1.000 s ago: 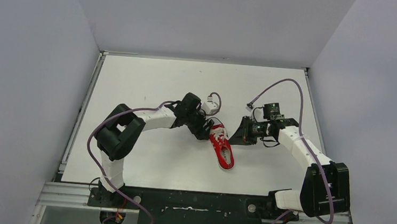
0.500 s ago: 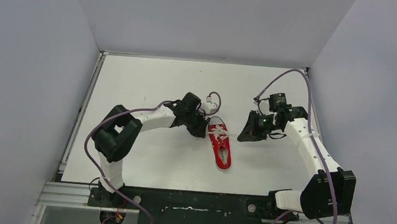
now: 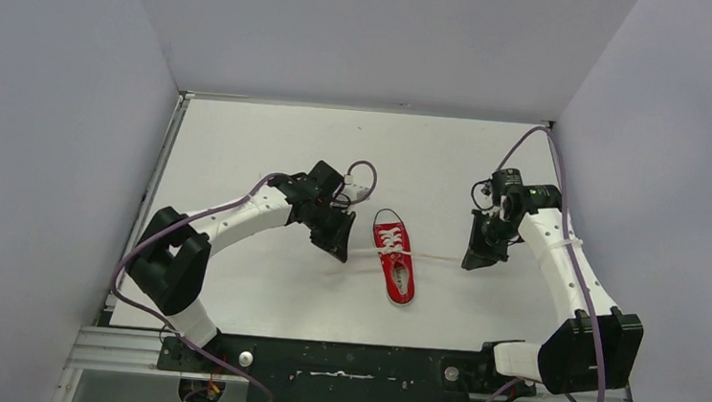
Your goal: Tie the shoes
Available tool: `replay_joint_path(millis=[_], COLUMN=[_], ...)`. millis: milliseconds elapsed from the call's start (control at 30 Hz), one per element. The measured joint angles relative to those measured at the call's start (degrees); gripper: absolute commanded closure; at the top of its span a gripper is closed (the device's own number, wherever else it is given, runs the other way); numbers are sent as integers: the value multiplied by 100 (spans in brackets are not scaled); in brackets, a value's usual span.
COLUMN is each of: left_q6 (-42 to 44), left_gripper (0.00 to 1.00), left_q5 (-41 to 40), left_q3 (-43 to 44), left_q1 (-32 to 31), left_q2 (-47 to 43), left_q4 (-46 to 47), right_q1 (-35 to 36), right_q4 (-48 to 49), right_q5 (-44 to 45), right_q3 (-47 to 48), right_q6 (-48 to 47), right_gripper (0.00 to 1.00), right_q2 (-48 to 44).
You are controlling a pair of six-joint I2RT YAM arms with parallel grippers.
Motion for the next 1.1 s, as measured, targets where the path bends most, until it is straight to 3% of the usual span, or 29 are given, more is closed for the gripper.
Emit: replay_joint_path(millis=[467, 733, 1100], left_q6=[-160, -151, -125], left_gripper=[100, 100, 100], left_q5=[-170, -131, -149], left_q3=[66, -52, -385], left_q1=[577, 579, 933], left_q2=[181, 275, 684], left_q4=[-472, -538, -476], right_q1=[-1255, -1801, -1982], right_q4=[1255, 1534, 1950], right_q5=[1519, 1851, 1996], right_q3=[361, 210, -140], right_q6=[214, 354, 380], right_gripper=[100, 100, 100], right_q2=[1421, 1770, 2686])
